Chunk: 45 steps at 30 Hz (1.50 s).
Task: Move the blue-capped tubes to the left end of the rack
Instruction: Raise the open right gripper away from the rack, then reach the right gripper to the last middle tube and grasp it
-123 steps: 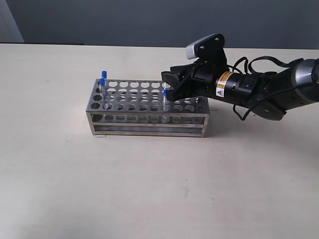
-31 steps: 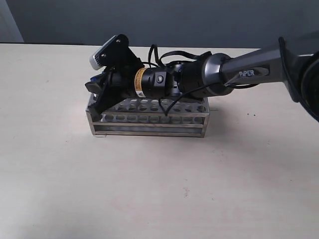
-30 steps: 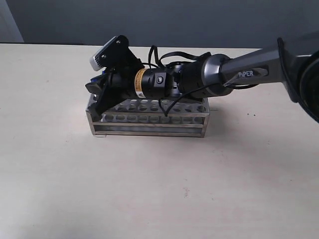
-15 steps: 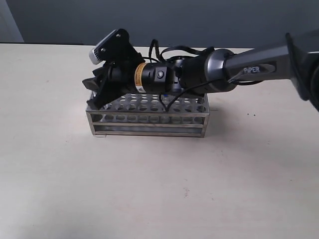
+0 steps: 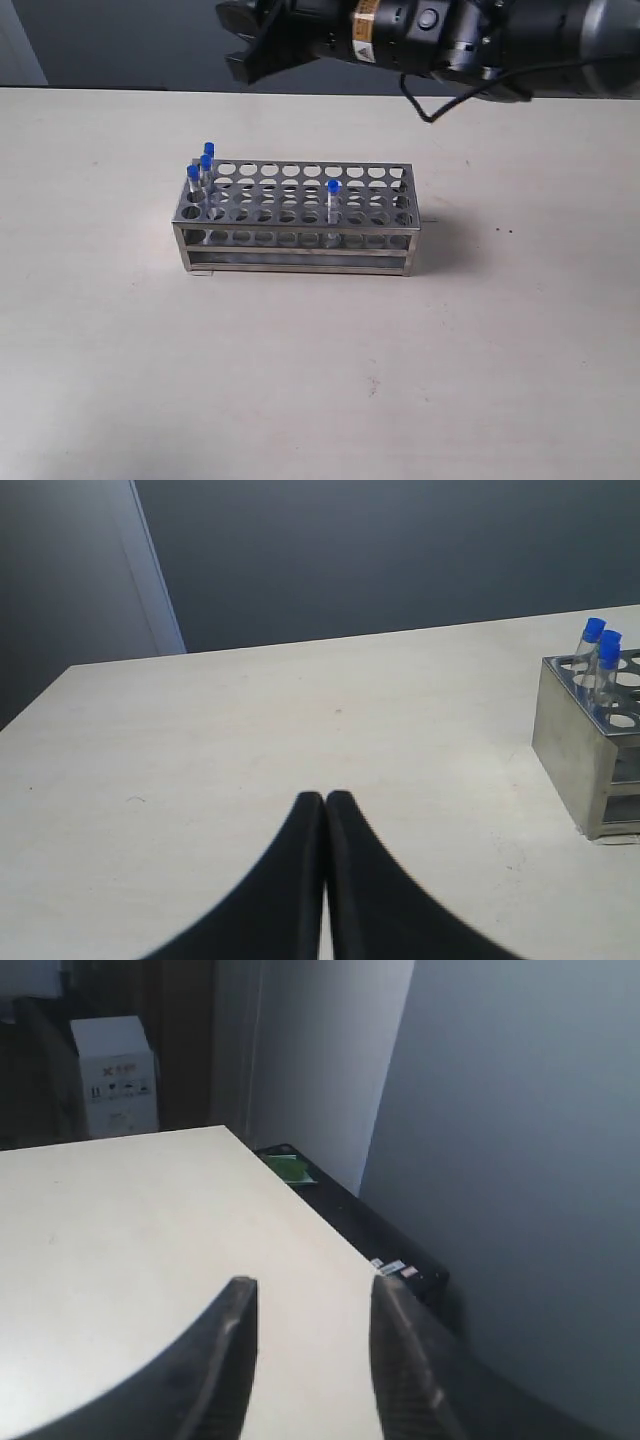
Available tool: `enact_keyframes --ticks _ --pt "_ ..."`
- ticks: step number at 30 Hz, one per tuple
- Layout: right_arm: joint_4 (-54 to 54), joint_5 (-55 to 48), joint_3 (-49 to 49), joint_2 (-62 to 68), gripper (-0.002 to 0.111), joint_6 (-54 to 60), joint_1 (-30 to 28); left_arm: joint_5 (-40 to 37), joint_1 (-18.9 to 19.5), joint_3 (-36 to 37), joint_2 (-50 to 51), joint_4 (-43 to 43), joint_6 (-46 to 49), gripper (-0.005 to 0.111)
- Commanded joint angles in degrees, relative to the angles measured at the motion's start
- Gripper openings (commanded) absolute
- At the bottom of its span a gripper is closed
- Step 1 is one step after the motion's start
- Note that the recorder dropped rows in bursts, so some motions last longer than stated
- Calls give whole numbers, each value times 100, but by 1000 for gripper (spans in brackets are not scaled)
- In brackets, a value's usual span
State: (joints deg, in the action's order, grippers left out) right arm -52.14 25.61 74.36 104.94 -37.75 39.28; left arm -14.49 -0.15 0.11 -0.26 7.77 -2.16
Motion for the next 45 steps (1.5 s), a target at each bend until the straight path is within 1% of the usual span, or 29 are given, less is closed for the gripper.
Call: enact_keyframes --ticks 1,6,11,12,14,15,17,19,21,26,32,35,45 --pt "128 359 -892 -363 37 -20 -361 77 -39 -11 26 -1 -20 0" --pt "119 495 -1827 -478 37 104 -495 77 -39 -11 26 -1 -20 0" --pt "119 519 -2169 -478 37 225 -495 77 -39 -11 26 -1 -20 0" --pt "172 673 -2229 -478 37 292 -495 77 -39 -11 26 -1 -20 0" --pt "681 1325 -2476 -478 37 759 -504 77 -39 -11 26 -1 -20 0" --pt "1248 1716 -2692 -478 37 1153 -504 77 -39 -11 26 -1 -20 0" --pt "2291 2154 -3074 -468 37 1876 -504 77 -39 -11 26 -1 -20 0" --pt "2640 2301 -3251 -457 37 2163 -504 77 -39 -11 26 -1 -20 0" --pt "2626 2470 -3421 -432 37 2180 -504 77 -39 -11 26 -1 -20 0" --pt "2612 2526 -3522 -125 37 2156 -504 77 -39 -11 26 -1 -20 0" --pt "2749 3049 -3522 303 37 2172 -504 77 -39 -11 26 -1 -20 0" --pt "2968 3071 -3522 488 37 2158 -504 77 -39 -11 26 -1 -20 0" --pt "2995 3324 -3522 937 37 2158 -493 77 -39 -11 26 -1 -20 0"
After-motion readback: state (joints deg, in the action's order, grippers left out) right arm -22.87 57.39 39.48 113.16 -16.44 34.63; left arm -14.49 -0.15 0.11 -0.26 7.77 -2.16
